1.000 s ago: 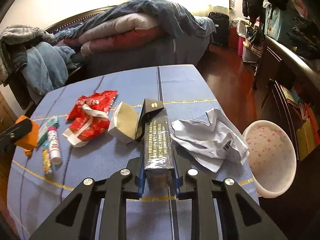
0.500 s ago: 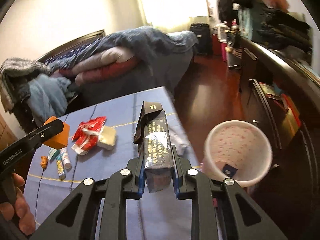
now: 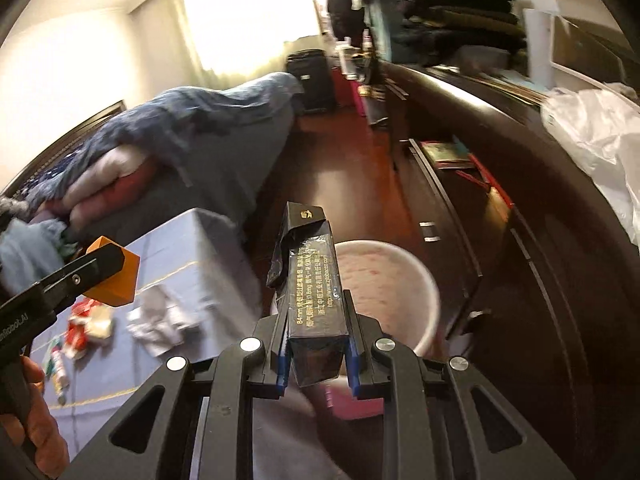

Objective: Collect trash
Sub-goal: 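Carry both boxes over the wastebasket and open both tools to drop them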

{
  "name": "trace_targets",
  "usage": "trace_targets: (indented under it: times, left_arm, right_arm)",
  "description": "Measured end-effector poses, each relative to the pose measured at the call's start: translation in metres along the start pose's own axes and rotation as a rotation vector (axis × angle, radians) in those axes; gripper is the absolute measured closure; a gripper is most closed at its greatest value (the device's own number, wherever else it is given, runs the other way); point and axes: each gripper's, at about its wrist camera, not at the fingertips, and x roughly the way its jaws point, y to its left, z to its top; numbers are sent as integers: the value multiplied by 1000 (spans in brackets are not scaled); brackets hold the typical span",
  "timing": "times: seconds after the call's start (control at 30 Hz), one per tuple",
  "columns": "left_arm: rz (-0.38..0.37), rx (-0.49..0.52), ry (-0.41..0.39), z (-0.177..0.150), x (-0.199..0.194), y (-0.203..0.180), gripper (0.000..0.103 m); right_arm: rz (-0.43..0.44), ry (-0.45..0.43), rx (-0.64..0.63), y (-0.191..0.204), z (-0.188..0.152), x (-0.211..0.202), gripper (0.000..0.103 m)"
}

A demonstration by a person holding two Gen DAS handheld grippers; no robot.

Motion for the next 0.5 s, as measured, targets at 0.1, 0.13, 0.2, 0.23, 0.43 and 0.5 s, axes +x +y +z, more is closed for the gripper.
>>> trace_targets:
  times: [0.1, 0.13, 0.2, 0.23, 0.43, 0.5]
  left_arm:
    - [-20, 18, 29, 9, 30, -15, 61]
    - [-30, 23, 40, 12, 41, -20, 61]
    - [-36, 34, 63, 16, 61, -26, 61]
    - [-41, 36, 79, 18, 75, -30, 61]
    - [-49, 11, 147, 17, 134, -36, 53]
    - [-62, -8, 157, 17, 146, -34, 43]
  right_arm:
    - [-34, 2, 0, -14, 5, 14, 81]
    - [-42, 5, 0, -18, 6, 19, 81]
    - [-63, 14, -3, -24, 10, 31, 81]
    - [-70, 17, -5, -28, 10, 34, 81]
    - [-110, 44, -10, -44, 11, 69, 80]
    - [-111, 53, -11, -48, 10, 79, 79]
